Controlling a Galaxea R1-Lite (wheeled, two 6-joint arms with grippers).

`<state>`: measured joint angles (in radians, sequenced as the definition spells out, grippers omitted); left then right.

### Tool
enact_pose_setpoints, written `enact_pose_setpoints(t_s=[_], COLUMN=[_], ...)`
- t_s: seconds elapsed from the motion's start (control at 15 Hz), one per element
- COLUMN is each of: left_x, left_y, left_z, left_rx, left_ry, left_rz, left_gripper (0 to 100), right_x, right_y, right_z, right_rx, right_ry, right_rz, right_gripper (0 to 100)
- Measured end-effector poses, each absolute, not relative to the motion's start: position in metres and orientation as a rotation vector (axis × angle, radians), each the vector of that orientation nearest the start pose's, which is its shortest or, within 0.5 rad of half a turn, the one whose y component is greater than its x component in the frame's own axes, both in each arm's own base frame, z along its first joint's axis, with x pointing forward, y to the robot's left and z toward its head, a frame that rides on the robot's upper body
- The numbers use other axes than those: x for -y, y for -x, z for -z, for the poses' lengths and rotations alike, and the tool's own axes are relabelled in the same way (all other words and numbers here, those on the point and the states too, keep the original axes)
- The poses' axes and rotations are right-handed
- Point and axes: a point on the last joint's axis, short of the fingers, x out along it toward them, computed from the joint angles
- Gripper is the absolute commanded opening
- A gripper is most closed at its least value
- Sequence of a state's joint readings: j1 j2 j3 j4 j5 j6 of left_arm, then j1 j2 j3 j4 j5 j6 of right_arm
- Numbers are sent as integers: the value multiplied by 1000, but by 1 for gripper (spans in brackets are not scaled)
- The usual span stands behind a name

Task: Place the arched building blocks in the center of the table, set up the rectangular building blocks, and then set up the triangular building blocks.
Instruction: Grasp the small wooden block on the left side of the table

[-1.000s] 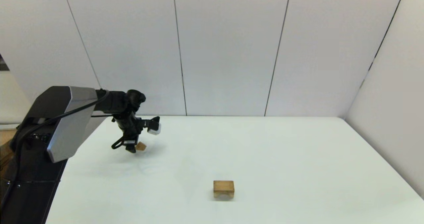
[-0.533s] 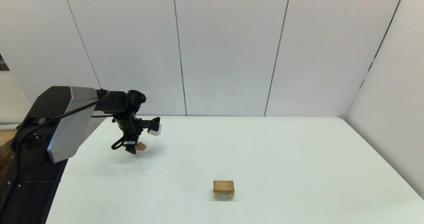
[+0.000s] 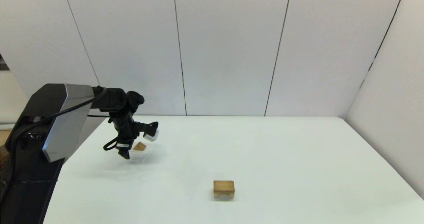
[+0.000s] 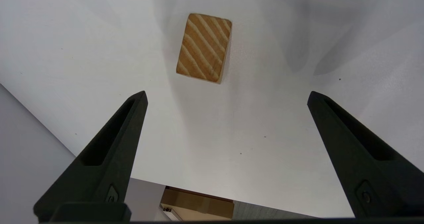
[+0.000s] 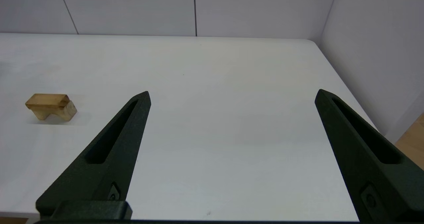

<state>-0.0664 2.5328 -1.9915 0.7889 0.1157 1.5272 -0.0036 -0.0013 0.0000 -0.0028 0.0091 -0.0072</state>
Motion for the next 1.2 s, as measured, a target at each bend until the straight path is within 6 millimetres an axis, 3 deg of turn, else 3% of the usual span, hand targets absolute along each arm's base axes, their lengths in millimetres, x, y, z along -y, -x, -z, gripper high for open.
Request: enact_pose_setpoints(t_s=[1.2], left_x=[44], left_y=[-470], left_z=[-36], left_rx=[-1019], left_ry=[-1434], left_rz=[939], left_gripper=[100], right_x=[0], right_y=[23], right_z=[-76], right_rx=[4], right_ry=[7], right_rz=[-5], right_gripper=[100])
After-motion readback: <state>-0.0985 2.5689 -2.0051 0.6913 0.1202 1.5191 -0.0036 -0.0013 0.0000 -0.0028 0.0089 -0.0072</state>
